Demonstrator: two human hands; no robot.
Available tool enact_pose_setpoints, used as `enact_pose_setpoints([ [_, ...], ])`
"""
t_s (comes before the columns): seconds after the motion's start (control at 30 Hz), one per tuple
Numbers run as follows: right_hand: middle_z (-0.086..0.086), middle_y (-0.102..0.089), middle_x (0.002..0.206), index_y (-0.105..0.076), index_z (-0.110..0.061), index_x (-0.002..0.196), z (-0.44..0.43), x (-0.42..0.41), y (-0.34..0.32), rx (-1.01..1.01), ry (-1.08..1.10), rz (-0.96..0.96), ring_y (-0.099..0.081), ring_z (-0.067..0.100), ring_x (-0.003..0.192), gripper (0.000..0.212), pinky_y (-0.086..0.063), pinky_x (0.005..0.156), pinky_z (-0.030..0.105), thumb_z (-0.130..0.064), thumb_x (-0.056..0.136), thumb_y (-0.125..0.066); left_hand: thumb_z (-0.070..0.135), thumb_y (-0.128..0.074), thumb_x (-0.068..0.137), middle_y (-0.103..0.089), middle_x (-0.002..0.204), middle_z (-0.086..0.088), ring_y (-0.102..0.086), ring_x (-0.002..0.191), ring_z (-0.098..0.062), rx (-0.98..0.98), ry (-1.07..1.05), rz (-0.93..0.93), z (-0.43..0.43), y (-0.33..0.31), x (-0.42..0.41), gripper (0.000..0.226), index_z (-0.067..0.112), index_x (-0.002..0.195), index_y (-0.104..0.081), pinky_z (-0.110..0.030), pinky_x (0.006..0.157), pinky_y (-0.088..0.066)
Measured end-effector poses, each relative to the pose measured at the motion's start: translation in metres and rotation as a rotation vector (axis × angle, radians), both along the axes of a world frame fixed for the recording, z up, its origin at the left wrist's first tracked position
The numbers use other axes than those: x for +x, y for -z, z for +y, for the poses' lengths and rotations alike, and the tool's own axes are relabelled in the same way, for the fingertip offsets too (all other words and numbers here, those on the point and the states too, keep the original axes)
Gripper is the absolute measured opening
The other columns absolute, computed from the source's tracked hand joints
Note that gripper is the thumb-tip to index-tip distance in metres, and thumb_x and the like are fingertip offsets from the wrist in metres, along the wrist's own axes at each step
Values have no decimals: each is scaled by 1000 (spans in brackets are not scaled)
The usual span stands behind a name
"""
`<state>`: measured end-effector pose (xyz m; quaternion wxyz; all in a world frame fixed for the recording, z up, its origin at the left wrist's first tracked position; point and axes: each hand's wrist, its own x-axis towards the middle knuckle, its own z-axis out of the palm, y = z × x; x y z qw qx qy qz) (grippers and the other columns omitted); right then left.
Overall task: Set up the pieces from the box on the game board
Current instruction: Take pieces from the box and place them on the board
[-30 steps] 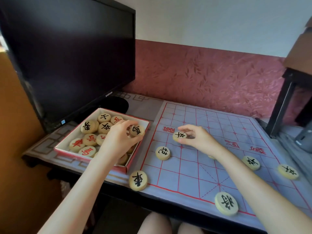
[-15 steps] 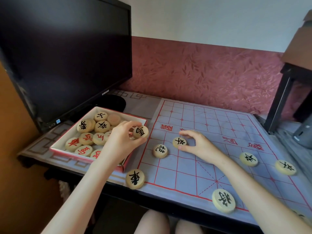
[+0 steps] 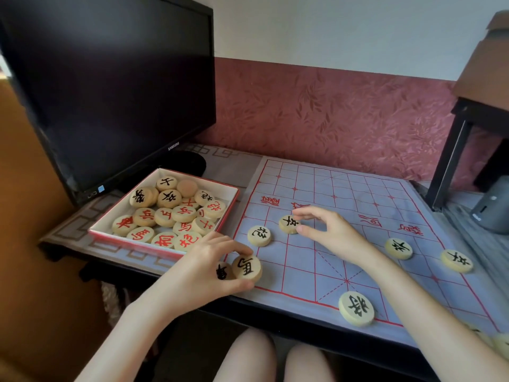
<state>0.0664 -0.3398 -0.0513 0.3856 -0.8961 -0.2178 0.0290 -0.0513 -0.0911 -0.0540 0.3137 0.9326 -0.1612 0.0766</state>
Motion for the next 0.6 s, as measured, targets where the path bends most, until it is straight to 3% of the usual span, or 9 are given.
enact_pose_setpoints([
  [0.27, -11, -63, 116, -58, -23, 122, 7, -20, 0, 14, -38, 12, -55, -2, 110, 35, -36, 90, 3, -22, 88, -63, 68, -55, 67, -52, 113, 24, -35, 109, 4, 119, 57, -63, -4, 17, -3, 59, 39, 119, -54, -17, 94, -36],
  [0.4, -13, -62, 119, -58, -28, 123, 8, -26, 4, -9, -50, 17, -53, -4, 114, 36, -36, 106, 23, -28, 87, -63, 68, -54, 69, -53, 116, 22, -34, 110, 3, 142, 53, -74, -6, 23, -2, 62, 37, 122, -53, -17, 94, -35],
  [0.53, -16, -59, 121, -56, -38, 117, 13, -27, 6, -28, -57, 14, -50, -4, 116, 32, -36, 109, 30, -31, 87, -63, 72, -54, 66, -49, 117, 23, -33, 115, 3, 98, 55, -86, -5, 24, -3, 69, 37, 125, -50, -17, 97, -34],
  [0.6, -18, -59, 121, -54, -45, 112, 20, -26, 4, -27, -66, 20, -51, -4, 116, 30, -38, 108, 32, -33, 86, -63, 71, -50, 71, -49, 113, 24, -34, 115, 6, 0, 10, -105, -4, 20, -2, 61, 37, 122, -53, -13, 95, -33],
])
